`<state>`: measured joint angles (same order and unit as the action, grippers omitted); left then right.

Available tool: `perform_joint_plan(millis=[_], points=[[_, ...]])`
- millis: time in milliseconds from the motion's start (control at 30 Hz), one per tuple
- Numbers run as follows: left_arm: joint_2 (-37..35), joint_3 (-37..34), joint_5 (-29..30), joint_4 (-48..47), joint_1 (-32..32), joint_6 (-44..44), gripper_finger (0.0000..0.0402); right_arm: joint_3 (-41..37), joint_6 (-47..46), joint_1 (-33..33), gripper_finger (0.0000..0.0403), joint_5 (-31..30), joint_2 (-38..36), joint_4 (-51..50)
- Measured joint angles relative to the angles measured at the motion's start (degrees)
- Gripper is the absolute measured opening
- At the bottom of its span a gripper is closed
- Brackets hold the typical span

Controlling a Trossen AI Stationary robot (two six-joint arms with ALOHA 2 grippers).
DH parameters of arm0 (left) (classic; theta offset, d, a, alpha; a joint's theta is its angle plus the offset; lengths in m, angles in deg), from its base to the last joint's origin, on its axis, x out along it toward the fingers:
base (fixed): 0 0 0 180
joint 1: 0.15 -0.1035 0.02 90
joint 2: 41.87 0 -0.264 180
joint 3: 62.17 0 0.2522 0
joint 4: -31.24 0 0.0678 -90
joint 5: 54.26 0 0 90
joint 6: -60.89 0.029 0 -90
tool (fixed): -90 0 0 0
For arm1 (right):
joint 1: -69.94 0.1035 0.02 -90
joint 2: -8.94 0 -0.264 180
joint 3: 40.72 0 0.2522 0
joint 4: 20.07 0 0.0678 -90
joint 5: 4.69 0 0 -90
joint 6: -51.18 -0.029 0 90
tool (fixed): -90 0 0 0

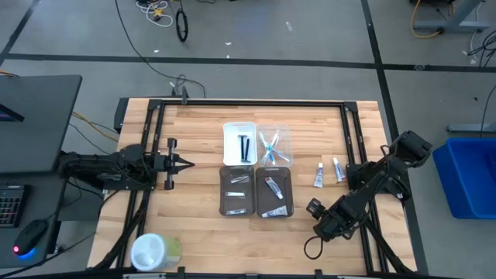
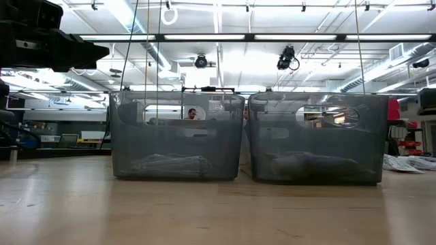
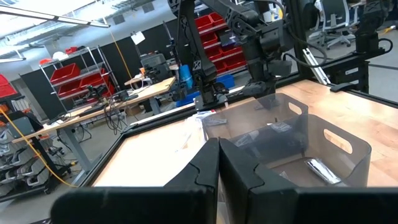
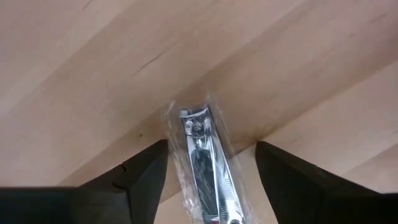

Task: Pick & Place Travel size toiletries
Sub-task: Put the silver nail cutter into the left black bin

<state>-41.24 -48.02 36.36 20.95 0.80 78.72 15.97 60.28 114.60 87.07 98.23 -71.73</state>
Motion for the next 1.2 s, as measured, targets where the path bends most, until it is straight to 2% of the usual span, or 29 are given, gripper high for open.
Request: perform_joint_plan(millis=[300, 867, 1000, 1200], points=[[0.0, -0.01, 0.0, 0.01, 0.0, 0.0, 0.0016, 0.07, 0.35, 0.38, 0.0212, -0.35, 0.59, 0.71], [-0.01, 0.0, 0.0, -0.01, -0.01, -0.01, 0.0016, 0.0, 0.38, 0.38, 0.0082, -0.31, 0.7, 1.29], [0.0, 0.0, 0.0, -0.01, -0.01, 0.0, 0.0016, 0.0, 0.38, 0.38, 0.0072, -0.26, 0.7, 1.27], [-0.01, 0.0, 0.0, 0.01, 0.0, -0.02, 0.0016, 0.75, 0.38, 0.36, 0.0078, -0.05, 0.13, 0.43]])
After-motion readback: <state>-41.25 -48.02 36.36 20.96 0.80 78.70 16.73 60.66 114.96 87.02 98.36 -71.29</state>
